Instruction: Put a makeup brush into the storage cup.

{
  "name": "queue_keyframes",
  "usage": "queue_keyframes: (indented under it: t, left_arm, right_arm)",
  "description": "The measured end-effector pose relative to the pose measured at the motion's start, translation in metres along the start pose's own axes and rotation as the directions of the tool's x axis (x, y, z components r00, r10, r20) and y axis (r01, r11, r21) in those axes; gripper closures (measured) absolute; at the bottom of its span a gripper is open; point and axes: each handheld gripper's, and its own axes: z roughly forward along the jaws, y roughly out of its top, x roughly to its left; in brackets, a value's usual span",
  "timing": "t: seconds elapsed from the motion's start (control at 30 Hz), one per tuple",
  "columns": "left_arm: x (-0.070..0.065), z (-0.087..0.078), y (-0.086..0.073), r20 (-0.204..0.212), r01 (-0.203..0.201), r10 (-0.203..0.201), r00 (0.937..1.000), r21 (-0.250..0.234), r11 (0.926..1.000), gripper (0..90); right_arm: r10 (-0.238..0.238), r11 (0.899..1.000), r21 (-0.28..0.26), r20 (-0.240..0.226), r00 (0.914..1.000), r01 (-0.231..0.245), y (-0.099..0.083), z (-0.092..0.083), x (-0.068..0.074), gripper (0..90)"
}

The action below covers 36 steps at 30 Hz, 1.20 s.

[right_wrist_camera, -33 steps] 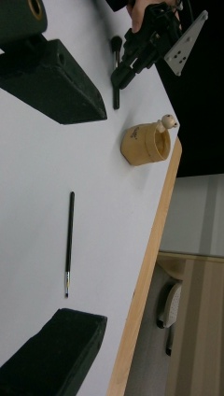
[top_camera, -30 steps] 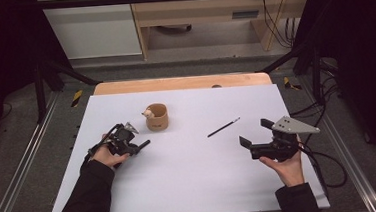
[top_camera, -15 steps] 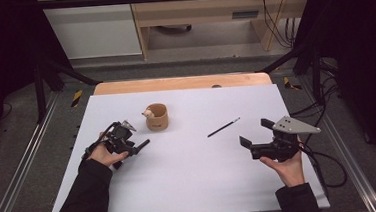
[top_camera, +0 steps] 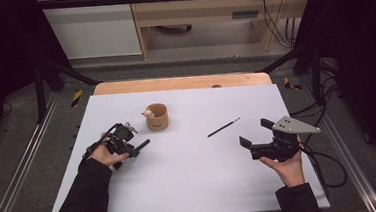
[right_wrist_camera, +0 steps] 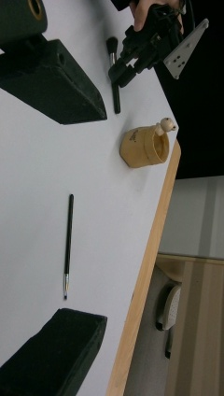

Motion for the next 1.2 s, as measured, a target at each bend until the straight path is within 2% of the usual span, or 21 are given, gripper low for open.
queue_keyframes:
  t: [0.13,0.43,0.57,0.83,1.2]
  left_arm:
    - [-0.0001,0.0018,-0.0006,0.002,-0.003,0.003,1.0,0.023,0.9997,66.8]
    - [-0.0015,0.0025,0.0004,-0.004,0.008,-0.008,1.0,0.033,0.9994,70.3]
    - [-0.0035,0.0024,0.0017,-0.011,-0.017,0.017,0.9998,0.043,0.9989,73.0]
    - [-0.0053,0.0026,0.0029,-0.011,-0.023,0.023,0.9997,0.052,0.9984,77.6]
    - [-0.0076,0.0026,0.0034,-0.022,-0.028,0.029,0.9993,0.052,0.9983,78.6]
  right_arm:
    - [0.0,1.0,0.001,-0.002,1.0,0.0,0.0,0.0001,0.0001,4.0]
    - [0.001,1.0,0.005,-0.002,1.0,-0.001,-0.0001,0.0009,0.0006,4.0]
    - [0.001,1.0,0.004,-0.003,1.0,-0.001,-0.0001,0.0007,0.0006,4.0]
    - [0.001,1.0,0.006,-0.003,1.0,-0.001,-0.0001,0.0012,0.0009,4.0]
    - [0.001,1.0,0.005,-0.003,1.0,-0.001,0.0,0.0008,0.0007,4.0]
